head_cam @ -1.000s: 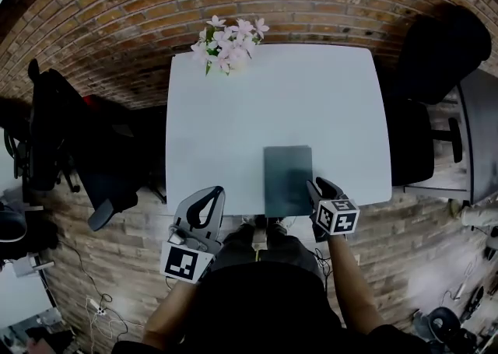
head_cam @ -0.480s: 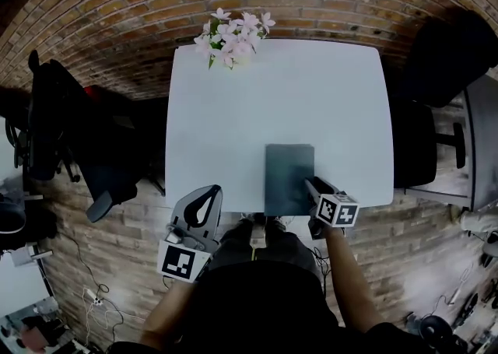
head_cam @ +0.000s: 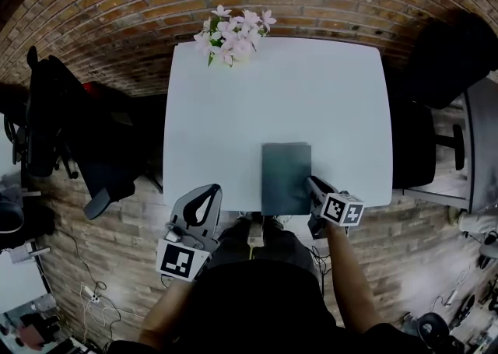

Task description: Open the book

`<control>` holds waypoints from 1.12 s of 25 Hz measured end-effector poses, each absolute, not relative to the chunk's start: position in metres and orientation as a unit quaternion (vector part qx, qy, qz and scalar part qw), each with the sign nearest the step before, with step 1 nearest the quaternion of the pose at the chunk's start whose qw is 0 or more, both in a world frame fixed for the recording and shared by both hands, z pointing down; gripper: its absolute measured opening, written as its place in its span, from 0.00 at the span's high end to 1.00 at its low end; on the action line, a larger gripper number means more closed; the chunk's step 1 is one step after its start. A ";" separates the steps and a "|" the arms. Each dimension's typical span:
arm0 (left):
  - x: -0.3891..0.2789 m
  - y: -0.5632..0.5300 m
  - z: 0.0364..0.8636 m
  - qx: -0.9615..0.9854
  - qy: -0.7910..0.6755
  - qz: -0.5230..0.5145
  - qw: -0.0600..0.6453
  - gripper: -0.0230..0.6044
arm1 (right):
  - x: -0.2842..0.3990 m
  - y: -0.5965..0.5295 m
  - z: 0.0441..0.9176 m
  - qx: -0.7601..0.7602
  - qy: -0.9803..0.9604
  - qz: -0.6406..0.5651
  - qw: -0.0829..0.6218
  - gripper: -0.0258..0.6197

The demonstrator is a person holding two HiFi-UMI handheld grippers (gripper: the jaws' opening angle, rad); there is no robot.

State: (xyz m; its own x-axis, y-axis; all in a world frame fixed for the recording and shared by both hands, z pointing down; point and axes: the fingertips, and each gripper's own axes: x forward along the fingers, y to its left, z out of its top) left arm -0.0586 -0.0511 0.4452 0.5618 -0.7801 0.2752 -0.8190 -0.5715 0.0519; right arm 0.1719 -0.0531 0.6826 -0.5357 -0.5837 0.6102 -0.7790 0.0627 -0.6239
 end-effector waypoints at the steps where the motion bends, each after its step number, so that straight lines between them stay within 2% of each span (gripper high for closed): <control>1: -0.057 -0.051 0.445 0.880 -0.454 0.111 0.088 0.92 | 0.173 -0.055 0.680 0.475 -0.721 0.496 0.092 0.85; 17: -0.055 -0.054 0.448 0.879 -0.453 0.112 0.095 0.92 | 0.162 -0.058 0.652 0.462 -0.744 0.479 0.062 0.88; 28: -0.052 -0.052 0.445 0.881 -0.452 0.105 0.091 0.92 | 0.141 -0.056 0.615 0.455 -0.793 0.392 0.100 0.89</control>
